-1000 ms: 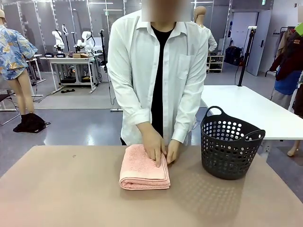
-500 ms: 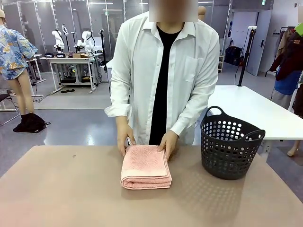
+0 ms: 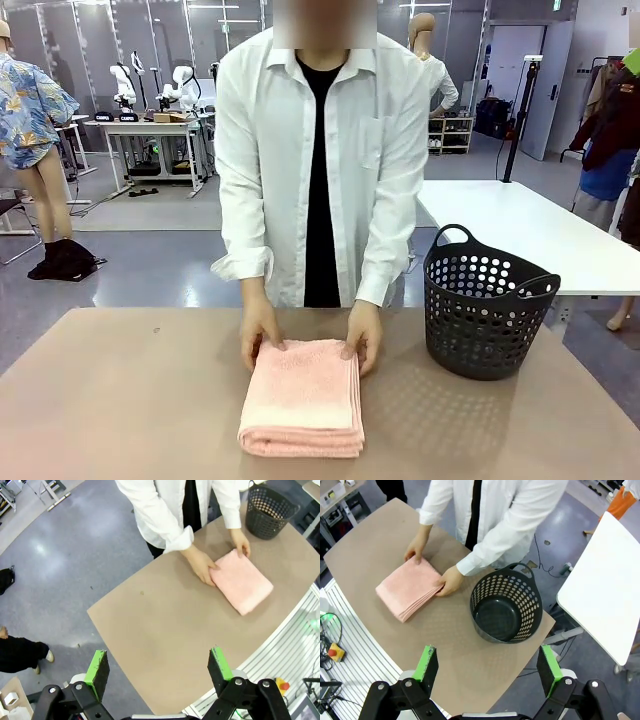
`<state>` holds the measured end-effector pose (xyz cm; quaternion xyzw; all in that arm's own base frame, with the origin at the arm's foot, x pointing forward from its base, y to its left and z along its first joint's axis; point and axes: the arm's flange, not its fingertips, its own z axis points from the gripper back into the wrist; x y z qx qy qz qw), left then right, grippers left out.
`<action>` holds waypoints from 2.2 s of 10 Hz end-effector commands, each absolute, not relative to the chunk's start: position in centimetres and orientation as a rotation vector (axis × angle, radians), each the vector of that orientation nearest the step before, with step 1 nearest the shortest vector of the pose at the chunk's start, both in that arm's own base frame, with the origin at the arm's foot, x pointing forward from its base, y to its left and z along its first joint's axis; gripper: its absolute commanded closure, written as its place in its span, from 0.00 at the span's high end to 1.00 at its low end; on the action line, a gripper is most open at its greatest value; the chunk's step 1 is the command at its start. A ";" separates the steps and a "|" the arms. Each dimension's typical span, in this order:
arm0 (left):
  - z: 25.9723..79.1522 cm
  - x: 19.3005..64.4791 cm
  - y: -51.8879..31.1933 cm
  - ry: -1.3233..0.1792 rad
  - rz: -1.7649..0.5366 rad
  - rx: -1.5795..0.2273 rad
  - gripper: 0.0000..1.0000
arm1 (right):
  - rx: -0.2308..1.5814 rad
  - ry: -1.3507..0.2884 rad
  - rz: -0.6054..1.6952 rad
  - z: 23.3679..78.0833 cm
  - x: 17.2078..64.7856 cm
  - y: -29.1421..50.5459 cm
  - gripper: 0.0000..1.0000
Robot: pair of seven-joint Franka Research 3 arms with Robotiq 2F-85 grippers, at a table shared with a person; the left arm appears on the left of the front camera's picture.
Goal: Fold the towel.
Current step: Pick up the 100 cm Hotel Towel and place it on the left side of the table.
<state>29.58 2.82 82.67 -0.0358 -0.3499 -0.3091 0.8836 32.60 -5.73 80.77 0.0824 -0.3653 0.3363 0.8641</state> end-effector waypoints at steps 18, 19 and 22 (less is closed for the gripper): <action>82.7 29.4 2.8 -0.720 -0.640 -0.079 1.00 | 0.171 -0.768 0.699 80.9 32.5 -5.7 1.00; 82.7 29.4 2.8 -0.720 -0.640 -0.079 1.00 | 0.171 -0.768 0.699 80.9 32.5 -5.7 1.00; 81.6 31.5 1.8 -0.671 -0.657 -0.159 1.00 | 0.171 -0.768 0.699 80.9 32.5 -5.7 1.00</action>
